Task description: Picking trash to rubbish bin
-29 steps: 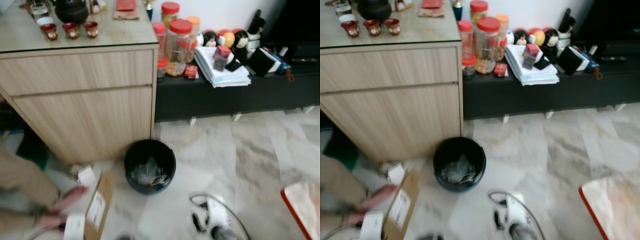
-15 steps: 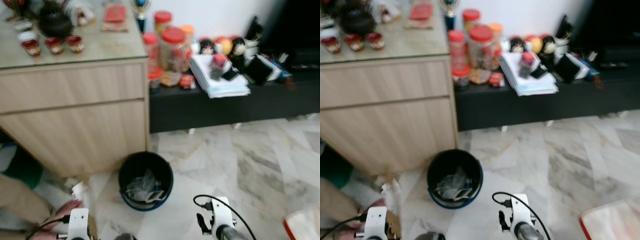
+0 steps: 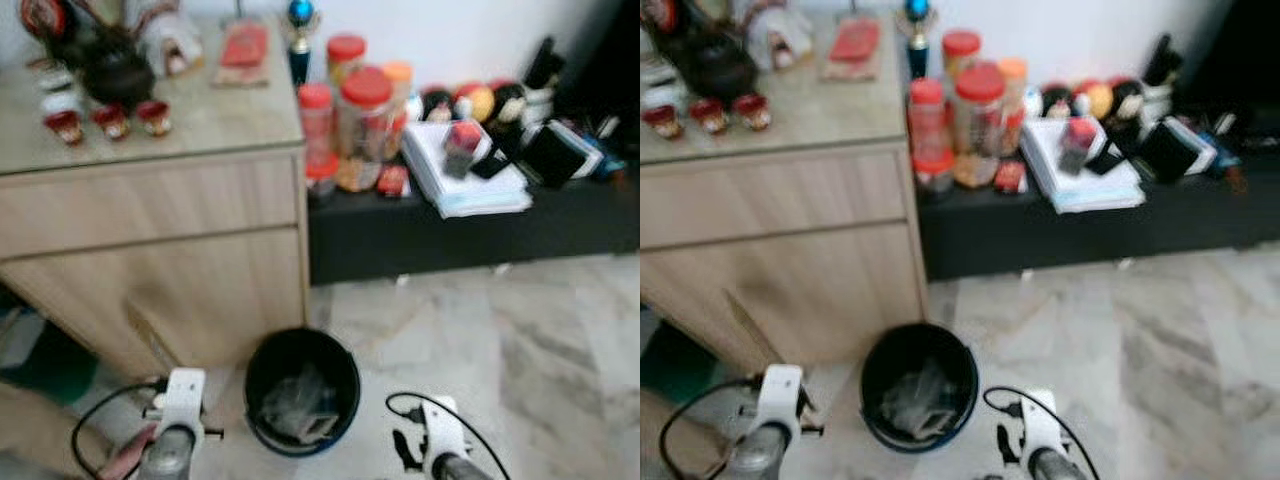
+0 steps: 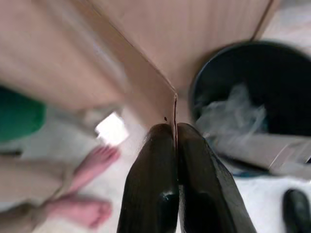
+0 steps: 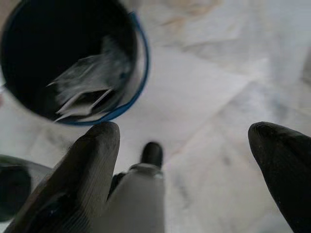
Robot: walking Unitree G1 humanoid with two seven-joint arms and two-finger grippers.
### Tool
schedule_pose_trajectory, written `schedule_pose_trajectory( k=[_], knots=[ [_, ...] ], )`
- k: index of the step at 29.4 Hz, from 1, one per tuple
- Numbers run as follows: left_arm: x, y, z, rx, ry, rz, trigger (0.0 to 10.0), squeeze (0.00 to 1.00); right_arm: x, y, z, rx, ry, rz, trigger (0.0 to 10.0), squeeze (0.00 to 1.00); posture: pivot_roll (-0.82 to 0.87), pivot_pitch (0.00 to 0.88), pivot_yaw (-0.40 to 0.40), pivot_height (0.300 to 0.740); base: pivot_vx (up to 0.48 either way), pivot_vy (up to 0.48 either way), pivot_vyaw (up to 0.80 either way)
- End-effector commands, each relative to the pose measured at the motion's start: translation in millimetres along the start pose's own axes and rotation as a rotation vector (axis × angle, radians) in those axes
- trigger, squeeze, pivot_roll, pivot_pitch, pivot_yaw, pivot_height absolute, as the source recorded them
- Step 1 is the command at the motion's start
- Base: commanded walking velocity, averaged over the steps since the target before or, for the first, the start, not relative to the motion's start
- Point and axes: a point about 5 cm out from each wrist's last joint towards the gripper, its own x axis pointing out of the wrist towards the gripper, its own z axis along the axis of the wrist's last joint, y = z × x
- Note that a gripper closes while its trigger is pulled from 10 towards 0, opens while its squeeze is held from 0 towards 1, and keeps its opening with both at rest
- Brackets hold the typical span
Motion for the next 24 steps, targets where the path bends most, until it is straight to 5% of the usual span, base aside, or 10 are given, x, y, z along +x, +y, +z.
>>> schedule_pose_trajectory(
  k=[1, 10, 12, 17, 24],
  knots=[
    [-1.9, 1.1, -4.9, 0.031, 0.014, -0.028, 10.0, 0.0, 0.5, 8.7, -2.0, 0.011, 0.006, 0.017, 10.0, 0.0, 0.11, 0.136, -0.01, 0.74, 0.0, 0.0, 0.0],
    [6.9, -33.0, 19.7, -0.021, -0.025, -0.246, 10.0, 0.0, 3.3, 13.3, 13.8, -0.025, -0.044, 0.055, 10.0, 0.0, 0.12, 0.118, -0.019, 0.74, 0.0, 0.0, 0.0],
    [5.1, -62.6, 22.1, 0.017, 0.023, -0.449, 10.0, 0.0, 4.8, 17.2, 22.5, -0.056, -0.064, 0.079, 10.0, 0.0, 0.11, 0.121, -0.02, 0.74, 0.0, 0.0, 0.0],
    [0.0, -91.5, 27.8, 0.047, 0.033, -0.64, 10.0, 0.0, 6.1, 19.5, 30.7, -0.061, -0.082, 0.086, 10.0, 0.0, 0.11, 0.131, -0.025, 0.74, 0.0, 0.0, 0.0],
    [1.3, -91.2, 32.5, 0.017, 0.05, -0.676, 10.0, 0.0, 6.5, 23.8, 35.2, -0.076, -0.102, 0.106, 10.0, 0.0, 0.11, 0.151, -0.026, 0.74, 0.0, 0.0, 0.0]
  ],
)
